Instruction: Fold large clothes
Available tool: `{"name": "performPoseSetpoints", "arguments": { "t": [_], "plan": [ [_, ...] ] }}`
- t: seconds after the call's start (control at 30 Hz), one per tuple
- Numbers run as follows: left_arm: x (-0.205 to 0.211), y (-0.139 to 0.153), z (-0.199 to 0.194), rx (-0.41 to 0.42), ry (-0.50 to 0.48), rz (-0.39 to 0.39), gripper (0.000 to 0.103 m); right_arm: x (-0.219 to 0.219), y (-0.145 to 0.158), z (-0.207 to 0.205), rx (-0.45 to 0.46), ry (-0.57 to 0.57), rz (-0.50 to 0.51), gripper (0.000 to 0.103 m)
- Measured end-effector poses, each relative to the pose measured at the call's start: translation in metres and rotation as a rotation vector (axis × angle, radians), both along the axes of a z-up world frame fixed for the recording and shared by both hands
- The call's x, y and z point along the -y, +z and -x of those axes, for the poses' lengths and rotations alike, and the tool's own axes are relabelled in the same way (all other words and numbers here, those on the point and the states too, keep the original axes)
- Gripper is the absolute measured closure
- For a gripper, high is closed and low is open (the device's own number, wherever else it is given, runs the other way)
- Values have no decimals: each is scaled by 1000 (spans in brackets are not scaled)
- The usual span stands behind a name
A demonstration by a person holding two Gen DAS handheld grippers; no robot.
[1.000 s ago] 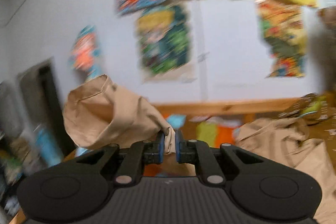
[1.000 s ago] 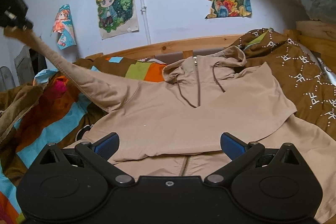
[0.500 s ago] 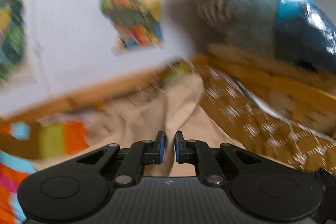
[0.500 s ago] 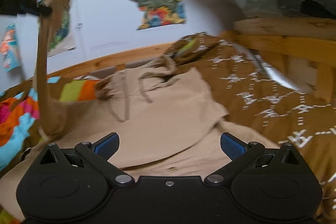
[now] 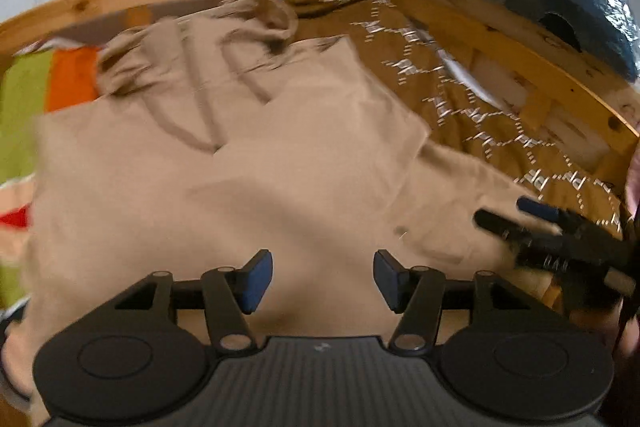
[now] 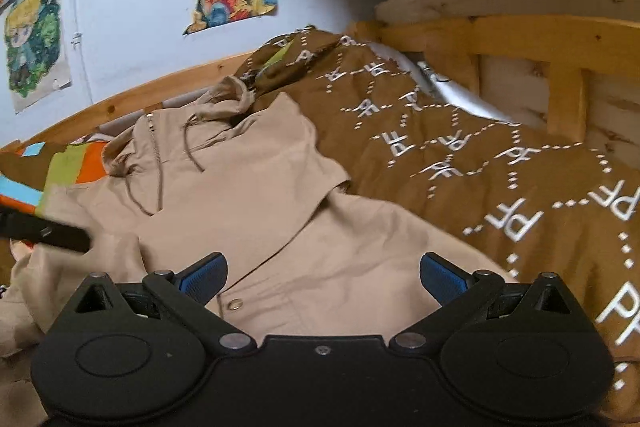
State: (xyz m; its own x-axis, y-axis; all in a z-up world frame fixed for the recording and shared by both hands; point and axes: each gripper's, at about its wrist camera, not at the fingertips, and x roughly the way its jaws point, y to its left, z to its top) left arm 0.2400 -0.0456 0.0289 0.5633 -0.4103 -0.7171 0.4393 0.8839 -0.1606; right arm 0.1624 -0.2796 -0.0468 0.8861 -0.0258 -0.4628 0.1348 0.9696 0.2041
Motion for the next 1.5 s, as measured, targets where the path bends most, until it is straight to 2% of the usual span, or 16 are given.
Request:
{"name": "performPoseSetpoints", "arguments": {
  "t": [0.1,0.23,0.33,0.43,0.5,0.57,0.8,0.9,1.0,1.07,1.1,1.13,1.17,1.2,1.3,1.5],
  "plan": [
    [-33,3,7,16,104,-66,40,-10,1,3,5,41,7,1],
    [-91,-5,-9,33,350,-153,41,-21,-1,0,-4,107,-24,3],
    [-132,-20,-34,10,507,-165,46,-28,-5,-7,-34,149,-38,9],
    [-158,-36,-59,-30,579,-154,51,-30,-14,-14,-83,163,-63,15],
    [-166,-46,-71,-60,588,-117,52,-28,-21,-21,-124,171,-123,17],
    [-169,-54,-77,-84,577,-96,60,-28,-26,-27,-138,155,-139,17],
    [-162,-62,-80,-88,507,-129,91,-45,-15,-50,-105,226,-49,27],
    [-176,-60,-75,-88,545,-52,98,-62,-12,-65,-137,306,23,32],
    [-201,-60,-68,-102,585,122,99,-76,-15,-86,-214,377,63,41],
    [-221,-64,-63,-111,625,263,99,-79,-21,-96,-259,394,28,61],
    [-229,-66,-60,-117,653,329,99,-81,-24,-100,-282,404,6,63],
    [-236,-67,-58,-119,672,374,100,-84,-25,-101,-290,402,12,72],
    [-240,-67,-57,-116,688,403,100,-88,-25,-101,-289,413,29,92],
    [-243,-66,-56,-110,687,414,100,-91,-24,-100,-289,427,45,98],
    [-241,-59,-53,-75,653,392,100,-93,-15,-93,-246,420,79,100],
    [-236,-65,-55,-108,636,338,97,-87,39,-75,26,298,259,101]
  ]
}}
